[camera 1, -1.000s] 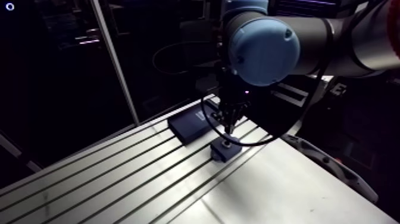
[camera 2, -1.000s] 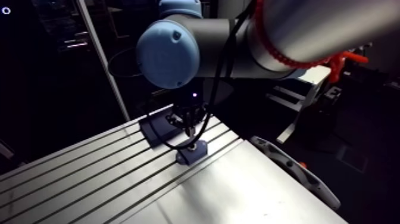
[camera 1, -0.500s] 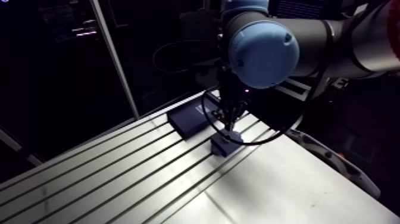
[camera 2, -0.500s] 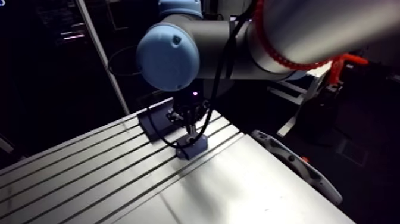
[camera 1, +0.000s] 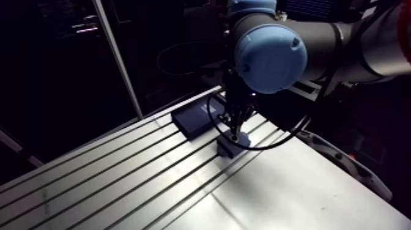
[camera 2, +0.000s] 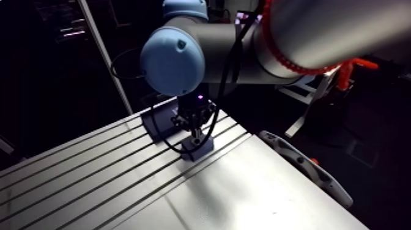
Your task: Pick up the bearing and press it into the housing until flush.
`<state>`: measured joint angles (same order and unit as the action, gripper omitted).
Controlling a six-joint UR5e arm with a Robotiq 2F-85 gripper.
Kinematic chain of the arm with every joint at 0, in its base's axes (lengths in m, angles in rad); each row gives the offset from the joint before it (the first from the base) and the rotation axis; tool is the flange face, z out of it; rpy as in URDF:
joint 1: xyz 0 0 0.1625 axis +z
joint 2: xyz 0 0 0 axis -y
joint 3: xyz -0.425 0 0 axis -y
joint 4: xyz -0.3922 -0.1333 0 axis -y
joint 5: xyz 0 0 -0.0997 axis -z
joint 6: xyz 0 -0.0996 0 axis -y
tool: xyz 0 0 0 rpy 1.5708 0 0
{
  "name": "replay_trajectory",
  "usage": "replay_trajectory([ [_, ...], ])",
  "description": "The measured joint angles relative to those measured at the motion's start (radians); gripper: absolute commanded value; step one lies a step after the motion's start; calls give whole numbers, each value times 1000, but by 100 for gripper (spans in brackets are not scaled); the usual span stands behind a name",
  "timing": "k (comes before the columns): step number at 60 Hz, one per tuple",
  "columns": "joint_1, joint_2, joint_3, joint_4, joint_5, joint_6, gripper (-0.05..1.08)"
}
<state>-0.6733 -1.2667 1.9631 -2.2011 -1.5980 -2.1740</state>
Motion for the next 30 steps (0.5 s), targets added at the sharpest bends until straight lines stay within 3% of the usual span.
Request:
replay_trajectory([
  [30,0,2,11,-10,1,-8,107],
])
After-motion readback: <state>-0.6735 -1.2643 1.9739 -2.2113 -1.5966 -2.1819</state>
